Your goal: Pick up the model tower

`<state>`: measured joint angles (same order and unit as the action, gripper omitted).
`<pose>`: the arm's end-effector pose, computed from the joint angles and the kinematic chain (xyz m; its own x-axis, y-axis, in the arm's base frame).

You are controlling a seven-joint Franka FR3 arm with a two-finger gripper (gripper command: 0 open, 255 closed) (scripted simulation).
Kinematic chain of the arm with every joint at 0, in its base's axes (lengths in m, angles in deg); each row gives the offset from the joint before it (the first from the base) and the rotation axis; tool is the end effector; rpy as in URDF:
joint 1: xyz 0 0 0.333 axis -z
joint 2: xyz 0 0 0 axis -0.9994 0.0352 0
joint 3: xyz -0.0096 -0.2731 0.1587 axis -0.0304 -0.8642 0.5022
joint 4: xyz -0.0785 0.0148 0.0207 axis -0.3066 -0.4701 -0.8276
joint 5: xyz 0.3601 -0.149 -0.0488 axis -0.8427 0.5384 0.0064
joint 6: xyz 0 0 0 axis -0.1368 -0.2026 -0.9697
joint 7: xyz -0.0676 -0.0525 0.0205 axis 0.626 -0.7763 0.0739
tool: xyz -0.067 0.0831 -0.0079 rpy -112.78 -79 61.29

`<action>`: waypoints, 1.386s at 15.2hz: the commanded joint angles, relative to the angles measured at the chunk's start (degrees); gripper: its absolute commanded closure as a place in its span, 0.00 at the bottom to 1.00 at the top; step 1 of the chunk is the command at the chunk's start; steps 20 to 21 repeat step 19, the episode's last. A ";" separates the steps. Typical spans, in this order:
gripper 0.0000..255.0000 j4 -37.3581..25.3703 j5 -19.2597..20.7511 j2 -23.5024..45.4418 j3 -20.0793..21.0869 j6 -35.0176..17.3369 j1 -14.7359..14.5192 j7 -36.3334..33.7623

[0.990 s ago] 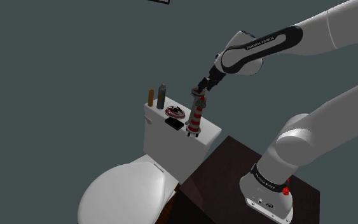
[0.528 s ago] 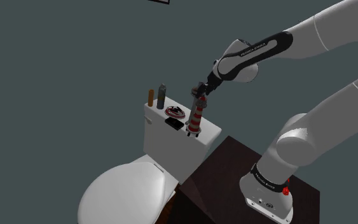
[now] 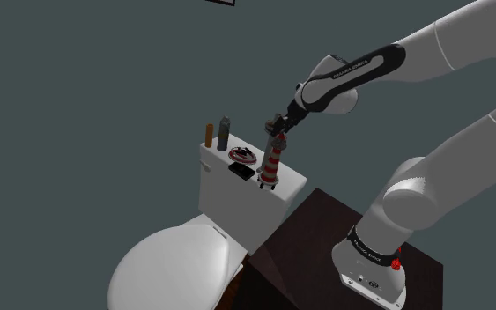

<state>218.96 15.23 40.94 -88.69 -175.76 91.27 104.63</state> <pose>0.4000 -0.1366 0.3660 0.9283 -0.0871 0.3616 -0.0804 -0.9962 -0.0336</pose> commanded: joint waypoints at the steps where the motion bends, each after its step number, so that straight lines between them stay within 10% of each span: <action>1: 1.00 0.25 0.04 0.03 0.00 0.09 0.04 -0.03; 21: 1.00 -6.38 3.27 -7.58 2.70 14.25 2.36 -3.77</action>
